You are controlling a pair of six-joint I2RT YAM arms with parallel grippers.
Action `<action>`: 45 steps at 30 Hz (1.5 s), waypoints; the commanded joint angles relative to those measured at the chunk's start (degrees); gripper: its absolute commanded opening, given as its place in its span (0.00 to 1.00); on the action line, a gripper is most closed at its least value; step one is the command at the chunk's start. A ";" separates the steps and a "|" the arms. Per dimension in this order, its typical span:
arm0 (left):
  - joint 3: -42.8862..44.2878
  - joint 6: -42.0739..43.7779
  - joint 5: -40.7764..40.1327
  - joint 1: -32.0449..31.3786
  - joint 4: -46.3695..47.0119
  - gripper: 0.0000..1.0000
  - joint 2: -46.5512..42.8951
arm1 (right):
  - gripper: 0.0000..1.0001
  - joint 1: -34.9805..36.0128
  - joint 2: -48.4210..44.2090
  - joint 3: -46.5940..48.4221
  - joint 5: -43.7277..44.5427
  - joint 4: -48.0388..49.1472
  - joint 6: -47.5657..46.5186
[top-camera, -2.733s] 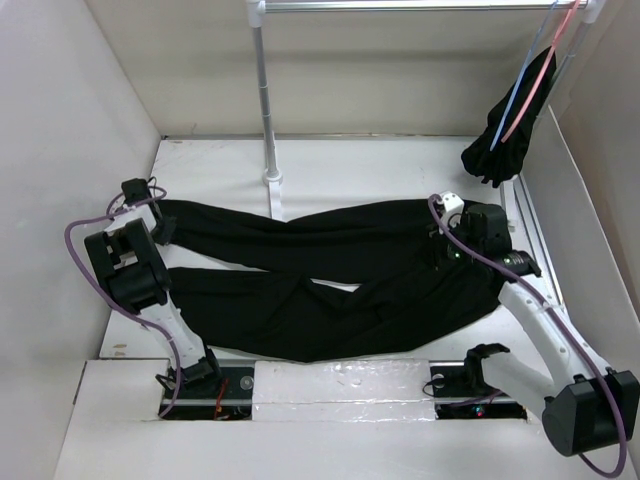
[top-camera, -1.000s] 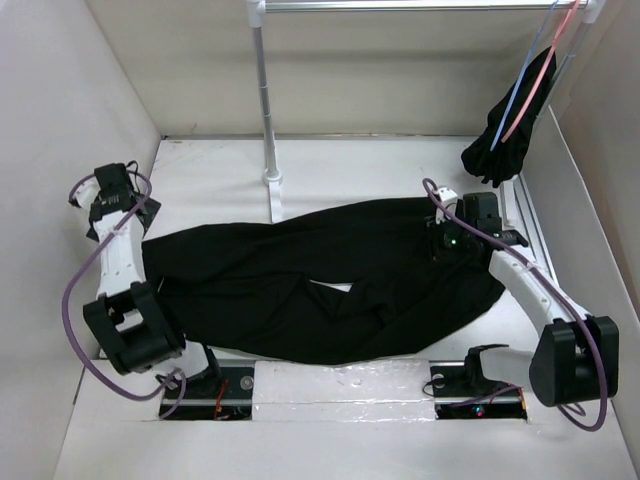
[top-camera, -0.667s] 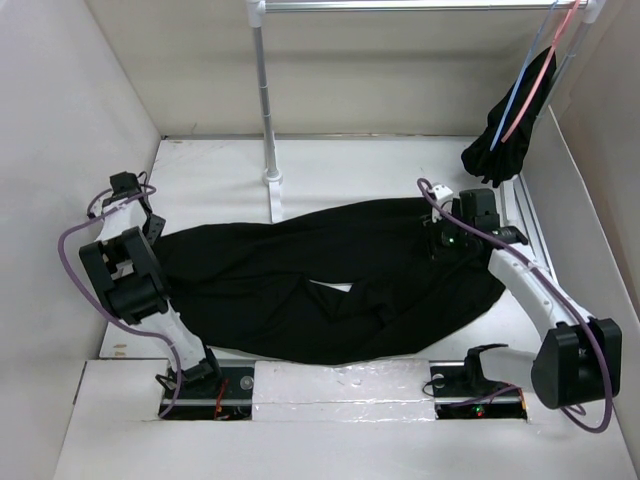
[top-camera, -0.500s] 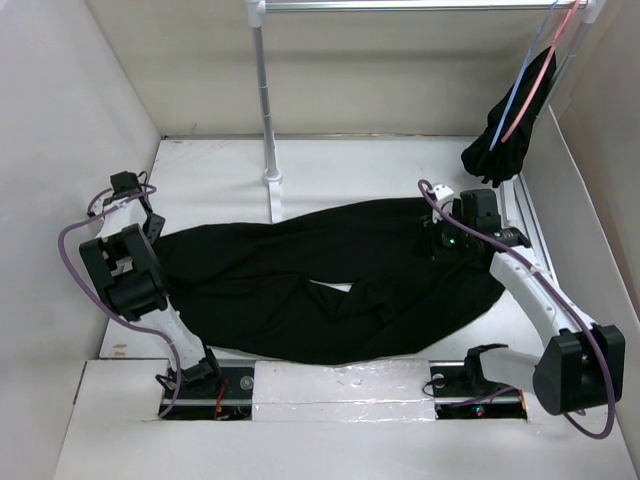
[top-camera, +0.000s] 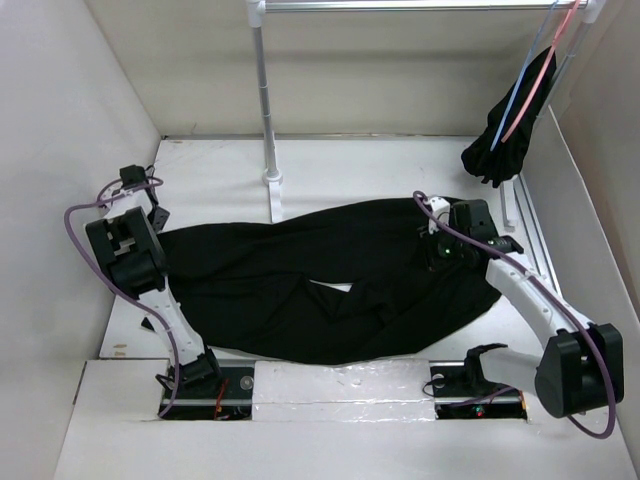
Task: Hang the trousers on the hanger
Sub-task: Flatten out the trousers at the center of the board.
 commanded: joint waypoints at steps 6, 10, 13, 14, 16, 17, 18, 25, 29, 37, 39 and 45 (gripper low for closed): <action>8.76 4.28 -1.47 -0.48 0.04 0.29 6.35 | 0.30 -5.88 -0.21 5.25 3.22 4.85 3.94; 14.75 5.43 0.55 -0.48 -2.42 0.00 10.76 | 0.44 -11.05 -0.29 6.67 8.76 6.60 6.93; 16.78 6.65 -0.68 -1.89 -2.35 0.00 12.34 | 0.55 -18.08 0.32 4.48 9.30 12.30 12.64; 16.96 7.61 -1.03 -2.59 -2.08 0.00 12.52 | 0.55 -19.84 1.89 4.12 9.13 13.45 14.13; 18.45 7.89 -1.21 -3.12 -2.25 0.00 13.49 | 0.56 -24.76 3.48 3.51 8.68 16.97 16.42; 19.15 8.06 -1.12 -3.12 -2.08 0.00 13.84 | 0.56 -26.17 4.70 3.07 10.16 20.11 17.48; 20.46 8.24 -0.94 -3.64 -2.25 0.00 14.45 | 0.58 -27.66 5.24 2.37 9.83 23.19 18.62; 27.15 7.98 1.87 -5.67 -2.60 0.00 17.18 | 0.75 -33.92 21.13 11.39 10.53 28.76 15.03; 29.87 7.01 3.36 -6.28 -2.87 0.00 18.23 | 0.75 -33.92 31.16 17.30 5.79 26.73 15.19; 31.72 5.69 6.35 -8.22 -2.25 0.00 18.15 | 0.70 -33.39 38.29 18.97 5.70 29.37 18.63; 31.72 5.34 6.53 -8.22 -1.82 0.00 17.71 | 0.50 -32.86 39.61 19.58 5.26 29.72 18.98; 33.56 5.95 4.34 -8.22 -2.25 0.00 17.71 | 0.00 -35.14 32.35 17.05 6.30 33.76 20.82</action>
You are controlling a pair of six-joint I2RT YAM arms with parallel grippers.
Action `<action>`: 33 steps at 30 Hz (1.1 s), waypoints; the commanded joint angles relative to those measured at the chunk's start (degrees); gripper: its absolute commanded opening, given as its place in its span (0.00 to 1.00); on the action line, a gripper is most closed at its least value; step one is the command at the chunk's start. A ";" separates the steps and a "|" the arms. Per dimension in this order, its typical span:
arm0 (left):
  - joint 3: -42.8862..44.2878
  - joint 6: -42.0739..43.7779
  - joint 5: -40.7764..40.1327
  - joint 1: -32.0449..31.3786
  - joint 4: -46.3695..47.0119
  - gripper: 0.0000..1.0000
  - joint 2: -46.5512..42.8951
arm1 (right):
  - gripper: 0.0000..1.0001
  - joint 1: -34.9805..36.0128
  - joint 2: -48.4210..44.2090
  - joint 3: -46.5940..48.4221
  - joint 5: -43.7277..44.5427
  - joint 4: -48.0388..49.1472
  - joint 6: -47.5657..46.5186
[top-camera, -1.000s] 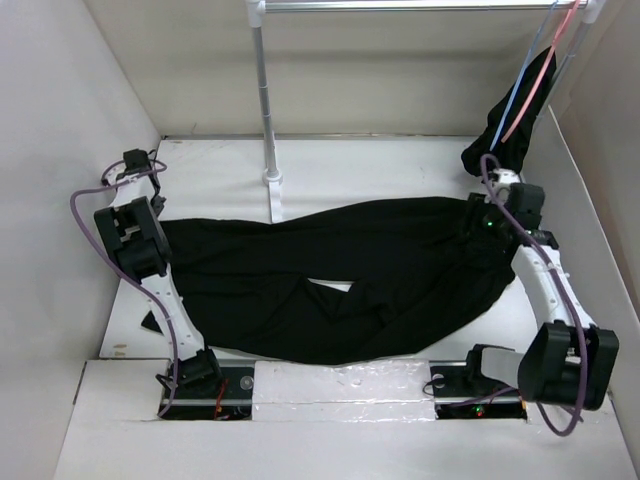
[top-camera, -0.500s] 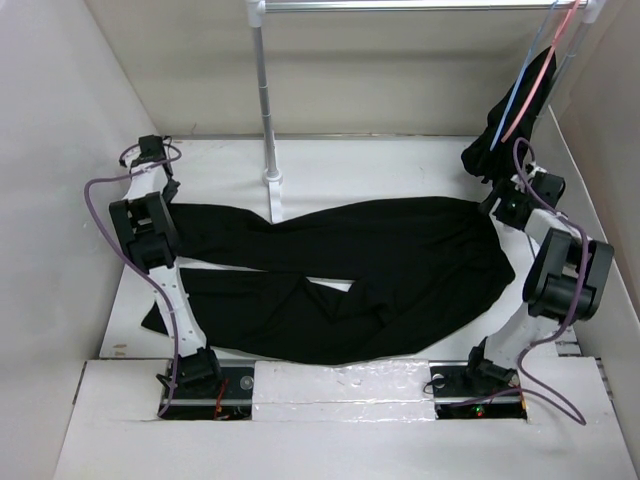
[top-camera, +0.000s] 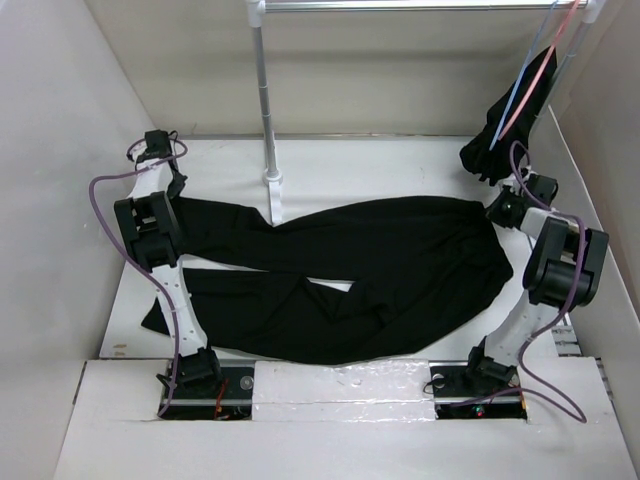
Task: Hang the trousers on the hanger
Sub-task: Flatten out the trousers at the center of the board.
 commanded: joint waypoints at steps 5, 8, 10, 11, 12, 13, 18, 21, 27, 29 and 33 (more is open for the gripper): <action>6.06 0.80 -2.80 0.04 -0.53 0.00 0.49 | 0.00 -5.00 -10.83 3.27 4.45 1.77 -1.22; 9.29 1.24 -2.89 0.04 -0.70 0.00 2.95 | 0.00 -7.10 -7.15 6.79 5.50 -3.77 -3.67; 10.53 1.50 -2.63 0.04 -0.62 0.00 3.56 | 0.00 -7.11 -6.70 6.72 5.51 -3.77 -3.94; 11.24 1.59 -2.36 0.04 -0.27 0.00 3.92 | 0.00 -7.11 -6.27 6.89 5.68 -3.86 -4.03; 11.86 1.85 -1.75 0.04 0.26 0.00 4.18 | 0.05 -7.11 -5.30 7.33 5.94 -4.64 -4.29; 13.08 2.29 0.08 0.04 0.35 0.00 4.71 | 0.21 -7.11 -4.86 7.33 6.12 -5.08 -4.21; 12.13 4.93 5.19 -0.48 2.02 0.99 1.21 | 0.68 -5.90 -4.67 9.09 1.03 -5.26 -3.68; 7.75 4.67 5.64 -0.48 1.14 0.99 -7.37 | 0.70 -2.21 -9.59 7.25 -0.73 -4.48 -2.89; -26.93 -2.25 6.95 3.45 12.11 0.95 -32.66 | 0.27 8.25 -26.10 -7.50 -2.14 -0.78 0.80; -38.38 -4.29 8.53 5.13 15.88 0.89 -37.19 | 0.01 14.05 -31.89 -12.85 -0.91 -1.40 0.89; -46.57 -7.02 14.31 9.18 17.23 0.06 -39.68 | 0.00 22.49 -36.58 -16.84 -2.39 -4.98 -2.09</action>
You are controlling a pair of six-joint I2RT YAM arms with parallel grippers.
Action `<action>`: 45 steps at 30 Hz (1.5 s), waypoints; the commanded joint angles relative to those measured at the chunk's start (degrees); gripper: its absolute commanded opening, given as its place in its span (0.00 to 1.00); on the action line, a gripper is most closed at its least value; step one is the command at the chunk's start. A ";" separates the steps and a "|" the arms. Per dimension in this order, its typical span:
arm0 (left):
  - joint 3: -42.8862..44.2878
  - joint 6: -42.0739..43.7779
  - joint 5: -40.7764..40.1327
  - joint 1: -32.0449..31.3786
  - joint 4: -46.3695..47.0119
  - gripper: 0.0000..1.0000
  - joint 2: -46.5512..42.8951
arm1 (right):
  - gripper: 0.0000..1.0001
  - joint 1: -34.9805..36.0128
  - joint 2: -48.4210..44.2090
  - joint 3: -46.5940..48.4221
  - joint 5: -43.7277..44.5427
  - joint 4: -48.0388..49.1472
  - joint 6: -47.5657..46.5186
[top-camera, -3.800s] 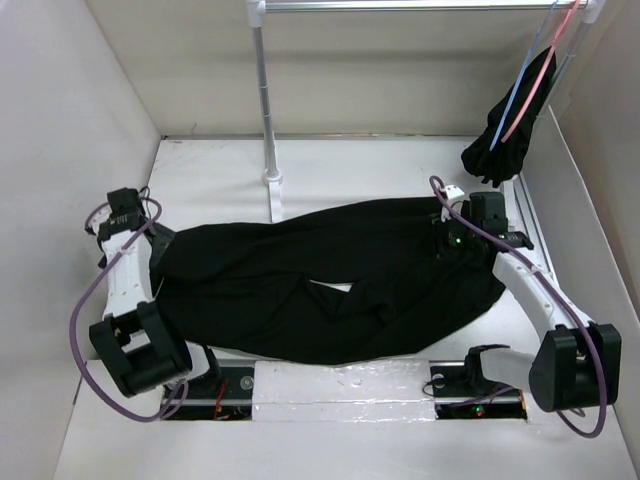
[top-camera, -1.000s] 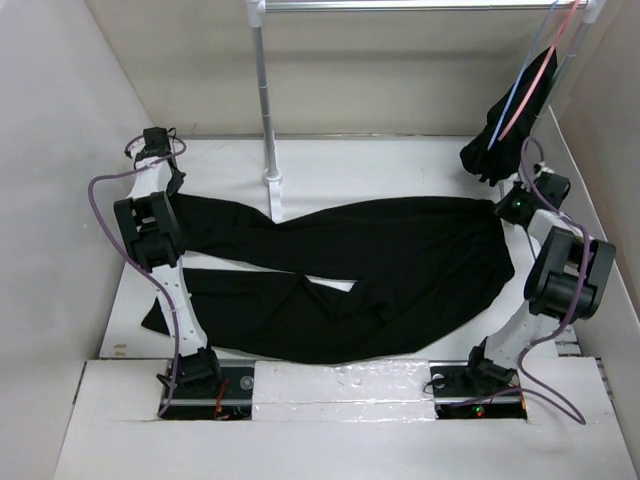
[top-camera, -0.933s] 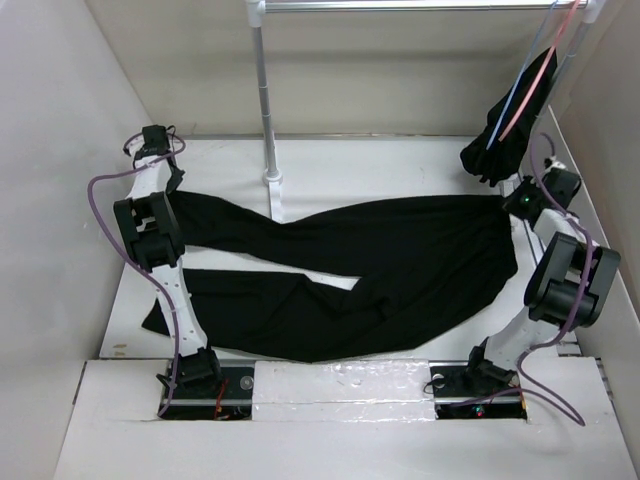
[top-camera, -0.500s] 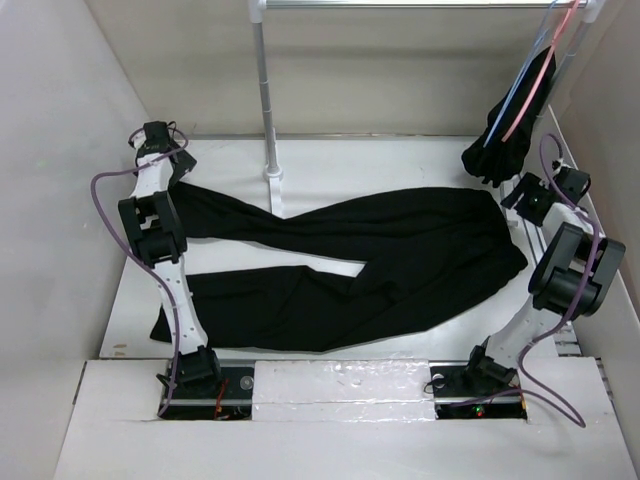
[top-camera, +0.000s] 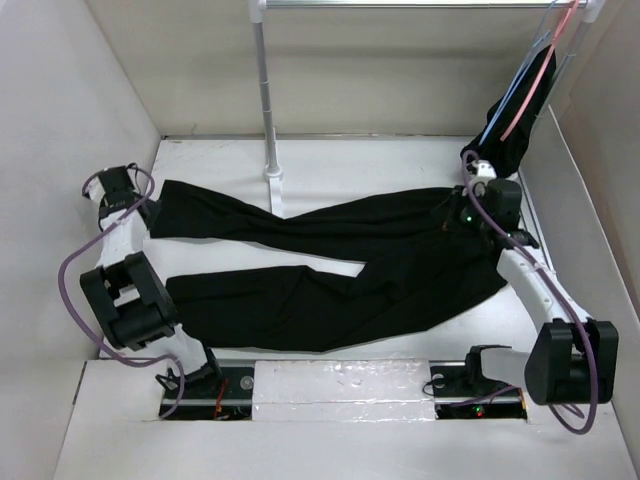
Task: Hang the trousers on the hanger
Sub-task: Flatten out the trousers at the center of the board.
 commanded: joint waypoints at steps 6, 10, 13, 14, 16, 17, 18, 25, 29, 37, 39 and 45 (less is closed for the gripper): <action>-7.21 -6.20 6.75 4.56 6.28 0.17 5.37 | 0.08 11.19 -5.24 -4.13 -5.51 -7.42 -8.38; -6.43 -7.87 6.47 5.09 8.48 0.45 8.09 | 0.10 12.43 -6.56 -5.88 -6.73 -9.63 -11.28; -3.80 -8.31 7.18 5.09 9.10 0.48 11.25 | 0.12 12.96 -6.65 -6.68 -7.35 -10.25 -11.29; -3.18 -8.49 7.18 5.09 9.10 0.48 12.04 | 0.12 12.96 -6.56 -6.94 -7.27 -10.25 -11.29; -0.90 -8.58 6.40 5.09 8.75 0.46 14.24 | 0.13 13.57 -6.56 -6.94 -6.65 -10.86 -11.28; -0.19 -8.58 6.13 5.09 8.31 0.40 15.03 | 0.13 13.58 -6.65 -7.03 -6.56 -10.78 -11.29; 1.65 -8.32 5.69 5.09 7.18 0.29 16.78 | 0.13 13.58 -6.65 -6.94 -6.39 -10.86 -11.29; 7.80 -5.87 3.32 4.56 1.46 0.00 15.49 | 0.16 14.10 -5.16 -4.57 -5.07 -11.48 -11.29; 13.61 -3.05 -1.25 2.46 -6.70 0.00 11.97 | 0.17 14.10 -2.78 -4.30 -5.07 -10.87 -13.39; 11.52 -1.64 -5.29 3.85 -13.40 0.00 9.51 | 0.26 13.58 0.12 -3.43 -5.60 -12.79 -15.41; 10.20 -0.41 -5.39 4.91 -13.14 0.00 8.63 | 0.27 13.58 -0.14 -3.34 -5.25 -13.76 -15.68; 9.13 3.81 -7.05 5.44 -17.61 0.40 11.24 | 0.34 11.64 -0.93 -2.02 -5.33 -15.17 -16.91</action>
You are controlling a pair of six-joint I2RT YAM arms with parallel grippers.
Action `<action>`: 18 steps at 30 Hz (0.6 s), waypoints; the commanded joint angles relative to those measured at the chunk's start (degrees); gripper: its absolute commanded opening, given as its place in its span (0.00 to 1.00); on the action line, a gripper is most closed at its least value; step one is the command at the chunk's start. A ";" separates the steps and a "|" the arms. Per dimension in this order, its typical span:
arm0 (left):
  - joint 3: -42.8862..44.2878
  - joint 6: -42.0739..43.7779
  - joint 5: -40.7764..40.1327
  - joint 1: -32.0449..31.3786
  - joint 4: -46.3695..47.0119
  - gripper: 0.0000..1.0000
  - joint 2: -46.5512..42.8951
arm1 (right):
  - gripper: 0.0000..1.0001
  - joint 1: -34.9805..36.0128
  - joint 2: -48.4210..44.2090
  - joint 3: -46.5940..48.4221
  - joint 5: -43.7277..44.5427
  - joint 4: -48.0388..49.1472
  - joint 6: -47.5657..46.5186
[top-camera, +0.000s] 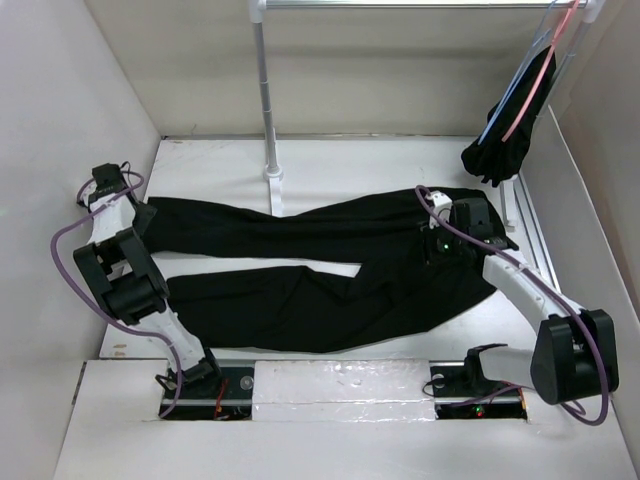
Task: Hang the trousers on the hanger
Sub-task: Flatten out the trousers at the center of the board.
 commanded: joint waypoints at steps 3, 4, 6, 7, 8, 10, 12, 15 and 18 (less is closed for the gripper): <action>-0.76 2.99 -4.00 0.35 -4.23 0.79 -0.01 | 0.37 -0.81 -1.06 3.62 -1.16 -0.04 -2.22; -1.55 3.07 -3.05 0.35 -3.26 0.81 -1.07 | 0.37 -0.81 -1.06 3.80 -1.77 -0.13 -2.49; -1.82 3.33 -1.03 0.35 0.07 0.82 -3.96 | 0.38 -0.81 -1.06 3.62 -2.04 -0.39 -2.75; -1.21 3.51 -0.23 0.35 1.22 0.82 -4.24 | 0.37 -0.81 -1.41 3.10 -1.96 -0.40 -2.93; -0.68 3.69 -0.31 -0.52 1.58 0.82 -4.50 | 0.33 -0.81 -1.50 2.75 -1.95 -0.40 -3.10; 2.46 5.00 -2.15 -2.81 1.67 0.82 -3.02 | 0.11 -0.29 -1.59 2.31 -2.56 -0.40 -3.98; 5.28 5.53 -2.95 -4.82 0.53 0.80 0.74 | 0.01 0.41 -1.33 1.78 -2.92 -0.40 -4.59; 10.47 5.36 -3.30 -6.32 -0.53 0.78 6.02 | 0.00 1.73 -0.54 1.95 -3.45 -0.31 -5.30; 14.78 5.45 -3.13 -7.56 -0.88 0.77 11.64 | 0.02 3.13 0.16 2.56 -3.01 -0.57 -5.21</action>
